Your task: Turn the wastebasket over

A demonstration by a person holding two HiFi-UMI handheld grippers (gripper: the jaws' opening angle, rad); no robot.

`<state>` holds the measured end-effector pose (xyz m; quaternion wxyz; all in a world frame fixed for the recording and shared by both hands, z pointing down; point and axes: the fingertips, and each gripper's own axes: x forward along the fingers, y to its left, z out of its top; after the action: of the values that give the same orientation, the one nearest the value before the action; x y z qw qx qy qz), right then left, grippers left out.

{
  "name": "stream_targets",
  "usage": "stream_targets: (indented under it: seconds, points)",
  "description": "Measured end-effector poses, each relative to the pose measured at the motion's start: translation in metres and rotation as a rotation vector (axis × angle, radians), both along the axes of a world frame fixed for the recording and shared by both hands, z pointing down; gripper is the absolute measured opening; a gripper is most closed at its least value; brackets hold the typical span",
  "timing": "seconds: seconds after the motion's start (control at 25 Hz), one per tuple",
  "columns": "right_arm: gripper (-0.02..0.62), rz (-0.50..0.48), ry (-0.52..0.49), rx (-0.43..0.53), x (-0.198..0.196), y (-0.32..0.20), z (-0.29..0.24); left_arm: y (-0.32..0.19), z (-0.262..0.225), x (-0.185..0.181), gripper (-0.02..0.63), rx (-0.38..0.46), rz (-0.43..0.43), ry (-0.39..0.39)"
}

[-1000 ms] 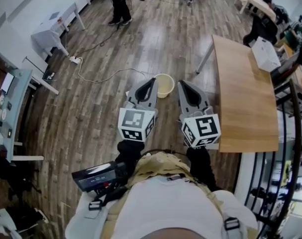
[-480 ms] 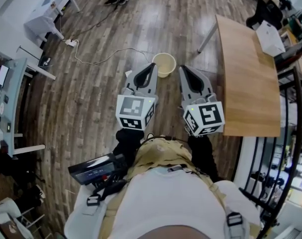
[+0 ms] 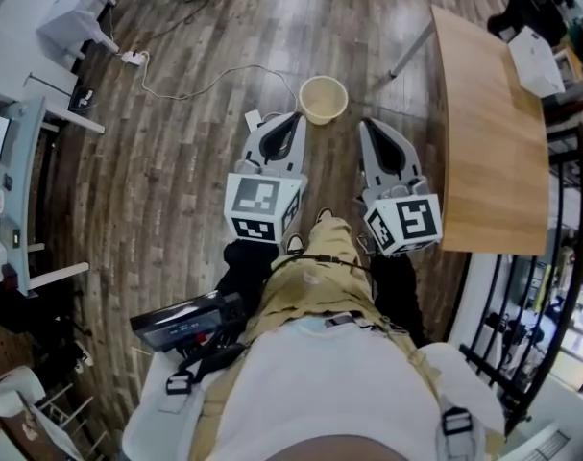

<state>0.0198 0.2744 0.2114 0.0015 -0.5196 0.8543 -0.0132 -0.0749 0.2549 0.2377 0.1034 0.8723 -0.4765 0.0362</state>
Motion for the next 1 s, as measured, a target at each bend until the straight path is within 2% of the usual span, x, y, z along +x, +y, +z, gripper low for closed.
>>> stream_targets:
  seconds: [0.28,0.72,0.84,1.0]
  points:
    - [0.02,-0.026,-0.017,-0.051,0.012,-0.076,0.037,-0.068,0.031,0.003,0.002,-0.05,-0.046,-0.029]
    - [0.02,-0.149,-0.067,-0.088,0.039,-0.272,0.042,-0.244,0.024,0.023,0.002,-0.064,-0.166,-0.092]
    - [0.02,-0.173,-0.067,-0.101,0.047,-0.31,0.045,-0.275,0.025,0.034,0.002,-0.058,-0.183,-0.094]
    - [0.02,-0.185,-0.068,-0.148,0.048,-0.34,0.059,-0.303,0.045,0.04,0.002,-0.114,-0.187,-0.107]
